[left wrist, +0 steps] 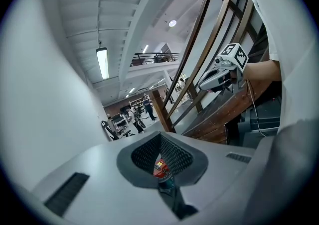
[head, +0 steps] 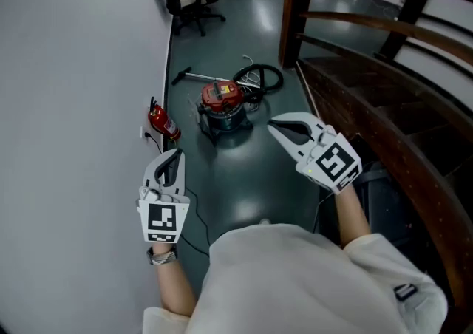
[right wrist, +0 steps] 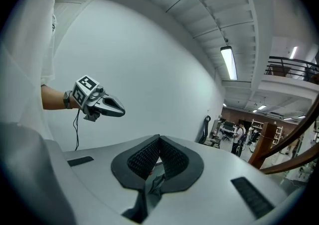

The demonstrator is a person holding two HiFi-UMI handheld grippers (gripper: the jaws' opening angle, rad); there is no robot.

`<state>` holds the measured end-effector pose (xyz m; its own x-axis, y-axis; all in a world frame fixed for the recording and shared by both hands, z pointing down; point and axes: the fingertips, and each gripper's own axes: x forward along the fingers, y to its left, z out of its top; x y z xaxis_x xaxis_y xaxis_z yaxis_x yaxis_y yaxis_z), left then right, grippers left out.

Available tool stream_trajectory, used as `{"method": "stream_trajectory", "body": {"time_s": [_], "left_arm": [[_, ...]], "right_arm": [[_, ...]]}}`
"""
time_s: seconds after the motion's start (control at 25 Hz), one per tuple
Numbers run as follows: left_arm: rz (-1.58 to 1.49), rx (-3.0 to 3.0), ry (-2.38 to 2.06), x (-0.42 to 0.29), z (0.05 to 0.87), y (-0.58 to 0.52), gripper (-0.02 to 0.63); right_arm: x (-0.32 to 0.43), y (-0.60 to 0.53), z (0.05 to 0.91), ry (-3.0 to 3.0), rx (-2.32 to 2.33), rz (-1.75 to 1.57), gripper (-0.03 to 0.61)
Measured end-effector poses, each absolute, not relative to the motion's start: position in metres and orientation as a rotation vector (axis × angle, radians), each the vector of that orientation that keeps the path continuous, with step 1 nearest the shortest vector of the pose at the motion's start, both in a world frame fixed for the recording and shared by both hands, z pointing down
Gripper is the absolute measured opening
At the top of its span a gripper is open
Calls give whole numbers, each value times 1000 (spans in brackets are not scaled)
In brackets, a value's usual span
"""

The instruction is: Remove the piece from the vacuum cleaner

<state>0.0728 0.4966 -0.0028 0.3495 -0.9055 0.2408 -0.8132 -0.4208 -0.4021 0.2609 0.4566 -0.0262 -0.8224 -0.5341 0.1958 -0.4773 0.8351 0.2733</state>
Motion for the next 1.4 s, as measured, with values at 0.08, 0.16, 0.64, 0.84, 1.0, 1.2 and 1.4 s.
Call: {"method": "stream_trajectory", "body": {"time_s": [0.08,0.16,0.64,0.84,1.0,1.2,1.4], "left_arm": [[-651,-2388,1578,76,0,495,2],[-655,-2377,1604,81,2,496,2],[-665,-2353,1683,75,7,452,2],[-646,-2383,1645,60,14,410,2],[-613,-2403,1629,46,12,364,2],[-565,-2429,1637,22,11,311,2],[-562,-2450,1635,2,13,264,2]], "right_arm": [[265,455,-25,-2760,745,-312,29],[269,457,-22,-2766,710,-309,29],[270,411,-24,-2835,684,-282,28],[253,374,-25,-2868,713,-292,28],[237,337,-38,-2922,731,-249,28],[211,289,-43,-2891,748,-301,28],[190,244,-37,-2862,767,-286,28]]}}
